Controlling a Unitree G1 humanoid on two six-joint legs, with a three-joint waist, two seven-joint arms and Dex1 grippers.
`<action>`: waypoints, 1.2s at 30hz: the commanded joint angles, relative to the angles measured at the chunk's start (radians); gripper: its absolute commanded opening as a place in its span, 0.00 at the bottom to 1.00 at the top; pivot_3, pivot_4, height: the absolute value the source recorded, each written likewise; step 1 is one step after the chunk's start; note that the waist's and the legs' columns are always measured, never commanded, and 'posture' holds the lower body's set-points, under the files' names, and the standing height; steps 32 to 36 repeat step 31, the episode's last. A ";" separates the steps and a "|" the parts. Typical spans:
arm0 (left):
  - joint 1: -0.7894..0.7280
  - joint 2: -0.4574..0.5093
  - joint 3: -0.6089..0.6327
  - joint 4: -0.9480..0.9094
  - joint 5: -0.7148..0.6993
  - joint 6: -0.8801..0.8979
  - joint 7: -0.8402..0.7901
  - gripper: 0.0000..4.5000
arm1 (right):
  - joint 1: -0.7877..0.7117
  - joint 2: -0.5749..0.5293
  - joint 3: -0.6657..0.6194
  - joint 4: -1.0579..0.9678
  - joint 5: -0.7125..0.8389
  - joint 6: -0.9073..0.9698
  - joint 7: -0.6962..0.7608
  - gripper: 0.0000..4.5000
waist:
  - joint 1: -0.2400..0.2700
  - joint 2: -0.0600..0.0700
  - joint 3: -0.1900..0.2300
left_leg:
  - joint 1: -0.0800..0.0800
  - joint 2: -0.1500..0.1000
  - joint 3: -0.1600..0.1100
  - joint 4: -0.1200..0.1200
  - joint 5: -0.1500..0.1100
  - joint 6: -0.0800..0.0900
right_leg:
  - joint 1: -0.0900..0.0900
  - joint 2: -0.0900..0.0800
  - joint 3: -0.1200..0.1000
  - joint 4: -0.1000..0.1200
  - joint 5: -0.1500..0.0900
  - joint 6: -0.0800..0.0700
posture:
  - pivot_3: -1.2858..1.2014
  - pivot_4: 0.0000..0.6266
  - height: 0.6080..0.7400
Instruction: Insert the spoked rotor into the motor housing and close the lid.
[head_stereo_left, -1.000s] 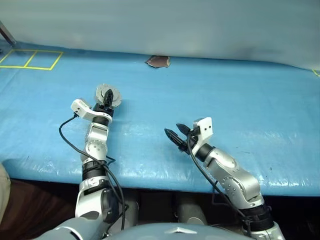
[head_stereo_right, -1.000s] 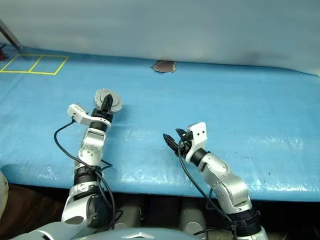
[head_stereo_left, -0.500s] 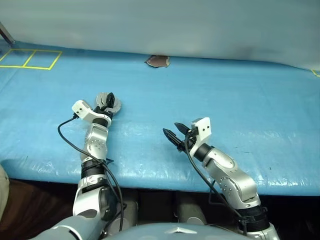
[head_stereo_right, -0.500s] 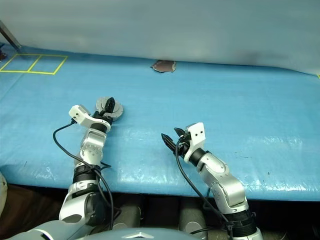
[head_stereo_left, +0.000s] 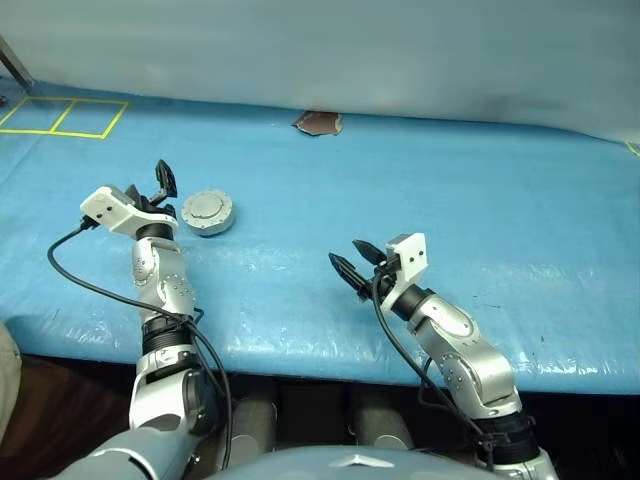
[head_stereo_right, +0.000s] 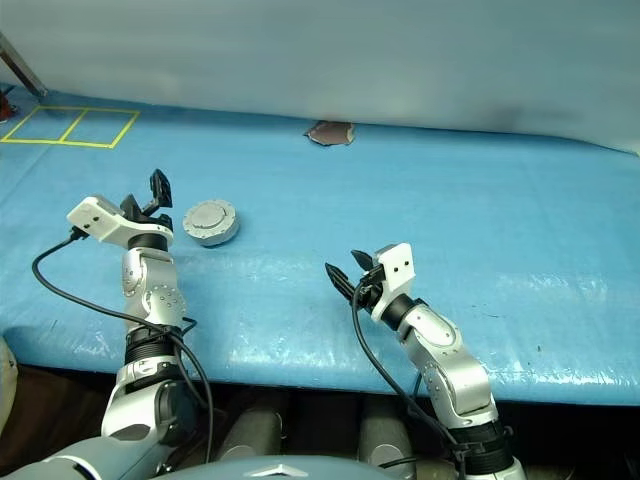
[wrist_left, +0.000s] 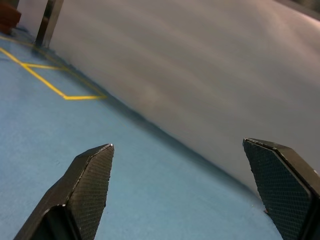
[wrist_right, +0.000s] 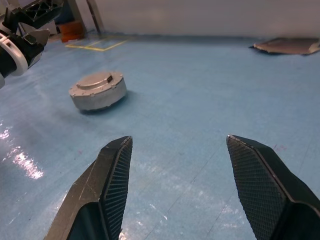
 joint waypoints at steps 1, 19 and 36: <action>0.031 0.043 -0.245 -0.155 0.007 0.127 -0.308 1.00 | 0.010 -0.029 -0.056 -0.021 0.011 -0.036 0.035 0.70 | 0.000 0.000 0.000 | 0.000 0.000 0.000 0.000 0.000 0.000 | 0.000 0.000 0.000 0.000 0.000 0.000 | 0.52 0.24 1.00; 0.146 0.323 -0.715 -0.235 0.211 0.288 -0.861 1.00 | 0.041 -0.186 -0.098 -0.013 -0.053 0.039 0.084 0.70 | -0.016 0.005 -0.002 | 0.003 0.008 0.006 -0.003 0.000 0.000 | -0.002 0.002 0.001 0.002 -0.001 -0.007 | 0.52 0.24 1.00; 0.151 0.323 -0.687 -0.249 0.215 0.276 -0.871 1.00 | 0.036 -0.175 -0.095 -0.006 -0.067 0.046 0.091 0.70 | -0.013 0.005 -0.002 | 0.003 0.007 0.007 -0.003 0.000 0.000 | -0.002 0.001 0.000 0.002 -0.001 -0.006 | 0.52 0.24 1.00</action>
